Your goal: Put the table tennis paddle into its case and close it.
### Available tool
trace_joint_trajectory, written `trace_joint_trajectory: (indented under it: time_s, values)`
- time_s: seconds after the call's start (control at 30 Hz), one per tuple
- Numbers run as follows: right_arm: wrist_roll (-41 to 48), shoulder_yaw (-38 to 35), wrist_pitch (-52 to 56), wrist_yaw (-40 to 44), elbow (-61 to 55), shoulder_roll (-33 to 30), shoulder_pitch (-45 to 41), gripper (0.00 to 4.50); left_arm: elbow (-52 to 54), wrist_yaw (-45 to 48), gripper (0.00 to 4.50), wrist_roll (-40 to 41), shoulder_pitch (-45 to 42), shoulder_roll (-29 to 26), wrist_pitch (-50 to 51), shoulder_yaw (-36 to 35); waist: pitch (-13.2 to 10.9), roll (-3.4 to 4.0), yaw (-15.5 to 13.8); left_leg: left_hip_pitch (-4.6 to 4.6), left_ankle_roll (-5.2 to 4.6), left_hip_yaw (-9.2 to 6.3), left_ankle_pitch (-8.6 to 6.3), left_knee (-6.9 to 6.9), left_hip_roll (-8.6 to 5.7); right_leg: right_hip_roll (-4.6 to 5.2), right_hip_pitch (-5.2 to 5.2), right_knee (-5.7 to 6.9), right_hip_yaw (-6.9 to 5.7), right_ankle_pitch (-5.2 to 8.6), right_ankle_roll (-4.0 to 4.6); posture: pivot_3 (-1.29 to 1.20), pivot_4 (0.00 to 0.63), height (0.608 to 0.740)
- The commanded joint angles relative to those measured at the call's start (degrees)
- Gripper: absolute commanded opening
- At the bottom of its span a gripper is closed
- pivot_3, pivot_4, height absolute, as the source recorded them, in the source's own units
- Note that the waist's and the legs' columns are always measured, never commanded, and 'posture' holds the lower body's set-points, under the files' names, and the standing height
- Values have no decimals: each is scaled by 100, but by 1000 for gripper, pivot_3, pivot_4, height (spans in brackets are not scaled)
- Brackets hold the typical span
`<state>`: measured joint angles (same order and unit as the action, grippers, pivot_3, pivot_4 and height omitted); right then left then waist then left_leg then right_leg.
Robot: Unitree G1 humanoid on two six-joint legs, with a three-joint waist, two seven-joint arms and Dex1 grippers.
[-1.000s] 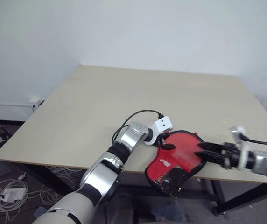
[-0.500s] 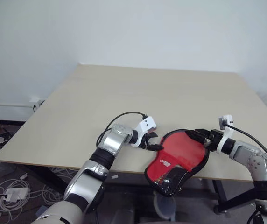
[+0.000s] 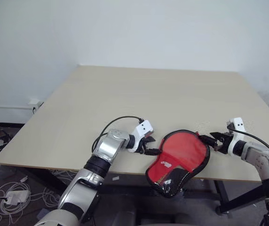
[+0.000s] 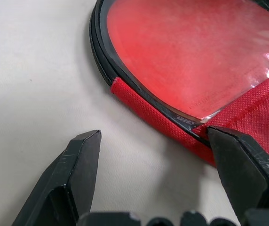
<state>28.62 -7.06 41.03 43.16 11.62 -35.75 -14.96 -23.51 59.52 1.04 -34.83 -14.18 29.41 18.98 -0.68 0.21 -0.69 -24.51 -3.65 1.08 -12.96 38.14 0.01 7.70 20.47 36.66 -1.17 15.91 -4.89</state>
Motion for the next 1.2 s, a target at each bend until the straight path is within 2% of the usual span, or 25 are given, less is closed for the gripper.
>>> trace_joint_trajectory:
  time_s: [0.03,0.33,0.43,0.53,0.77,0.8,1.2]
  values:
    - [17,14,78,240,-345,-158,-11,4463,-70,-48,3790,-14,-39,-97,49,20,-4,2,0,1,-1,-1,1,1,-2,0,2,0,3,0,0,0,0,716]
    - [-495,251,-51,125,184,-147,-161,4463,-44,-123,3790,73,-100,-181,31,-89,-9,1,0,1,8,-4,-4,10,-9,1,5,5,13,-2,2,0,0,716]
    - [-554,321,-61,180,166,-100,-159,3588,51,-120,3790,144,-112,-247,72,-132,-12,-3,19,1,6,-5,-3,10,-10,0,6,6,15,-2,2,0,0,716]
    - [-398,301,8,391,85,-71,-162,2529,86,-141,3790,217,-154,-304,104,-187,-14,-6,30,1,6,-7,-3,10,-10,-1,5,6,16,-2,2,0,0,716]
    - [33,-109,403,440,86,145,-388,139,-12,-239,3790,399,-240,-482,221,-522,-38,-11,61,1,6,-14,-3,8,-10,-7,10,8,19,-3,0,0,0,716]
    - [84,-183,437,430,100,177,-430,26,-16,-244,3790,408,-241,-498,229,-546,-49,-10,64,0,3,-14,-1,8,-10,-8,12,8,20,-3,0,0,0,716]
    - [463,-1369,203,-897,717,902,-1501,26,242,-198,3790,655,-37,-630,472,-593,-126,9,57,-3,-2,-13,9,7,-18,-8,18,17,29,-5,-1,0,0,716]
